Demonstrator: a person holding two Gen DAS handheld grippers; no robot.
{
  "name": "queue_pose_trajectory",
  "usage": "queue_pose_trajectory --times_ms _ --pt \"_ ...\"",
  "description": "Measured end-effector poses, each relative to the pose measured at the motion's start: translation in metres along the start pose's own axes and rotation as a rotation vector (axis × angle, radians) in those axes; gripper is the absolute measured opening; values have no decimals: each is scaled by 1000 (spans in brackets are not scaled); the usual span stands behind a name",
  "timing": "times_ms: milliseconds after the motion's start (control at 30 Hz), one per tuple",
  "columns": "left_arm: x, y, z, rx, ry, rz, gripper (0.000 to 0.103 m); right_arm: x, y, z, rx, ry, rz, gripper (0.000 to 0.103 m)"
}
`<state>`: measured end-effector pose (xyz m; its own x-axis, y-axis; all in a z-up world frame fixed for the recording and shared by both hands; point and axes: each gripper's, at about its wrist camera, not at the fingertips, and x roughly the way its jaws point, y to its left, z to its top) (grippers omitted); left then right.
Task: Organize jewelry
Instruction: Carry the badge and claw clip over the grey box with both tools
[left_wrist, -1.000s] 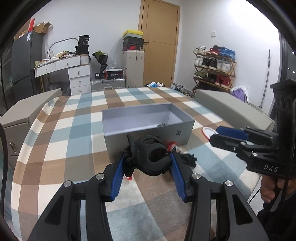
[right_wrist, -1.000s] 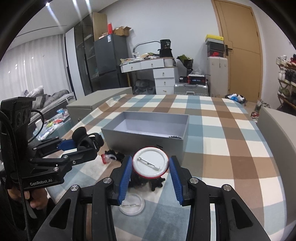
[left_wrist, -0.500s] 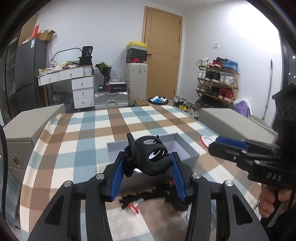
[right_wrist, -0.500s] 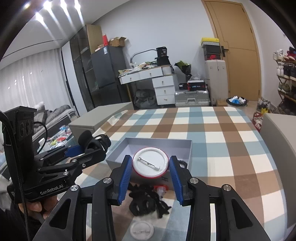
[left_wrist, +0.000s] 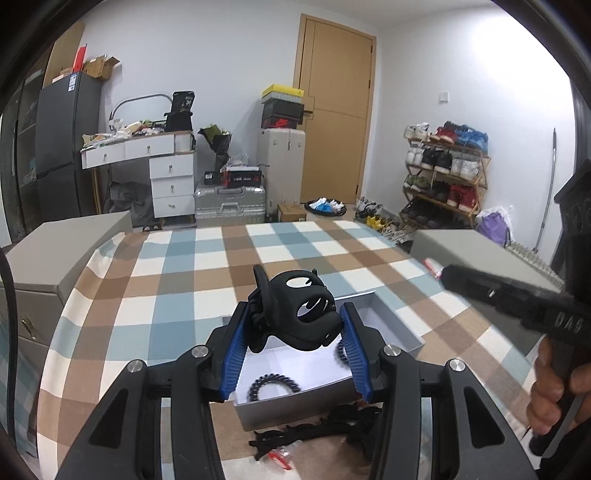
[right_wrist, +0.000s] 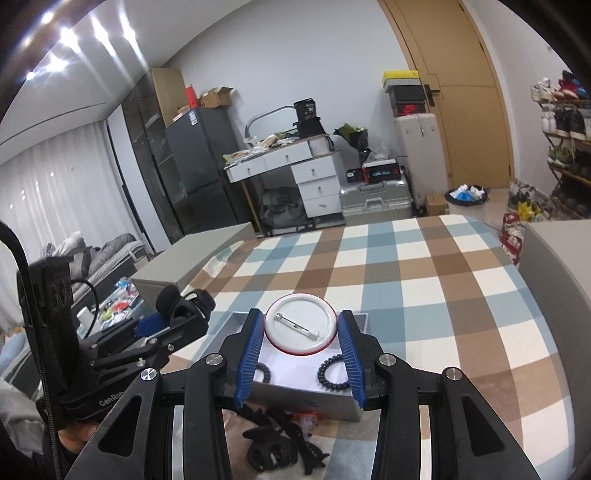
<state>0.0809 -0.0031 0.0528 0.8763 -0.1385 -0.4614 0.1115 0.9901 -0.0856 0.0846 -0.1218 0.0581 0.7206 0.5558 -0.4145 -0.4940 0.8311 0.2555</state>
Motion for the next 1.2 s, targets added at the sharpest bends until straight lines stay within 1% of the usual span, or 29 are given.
queue_pose_trajectory --times_ms 300,533,933,1000,1200 --pt "13 8 -4 -13 38 38 42 21 -8 -8 19 57 0 40" --pt "20 6 -10 -5 70 42 43 29 -5 -13 15 81 -3 40" --pt "30 6 -17 -2 115 42 43 42 -11 -23 34 118 -7 40" --pt "32 6 -18 -8 126 33 43 44 -11 -25 35 121 -9 40" --pt "34 4 -19 -3 134 27 43 50 -10 -29 34 139 -7 40"
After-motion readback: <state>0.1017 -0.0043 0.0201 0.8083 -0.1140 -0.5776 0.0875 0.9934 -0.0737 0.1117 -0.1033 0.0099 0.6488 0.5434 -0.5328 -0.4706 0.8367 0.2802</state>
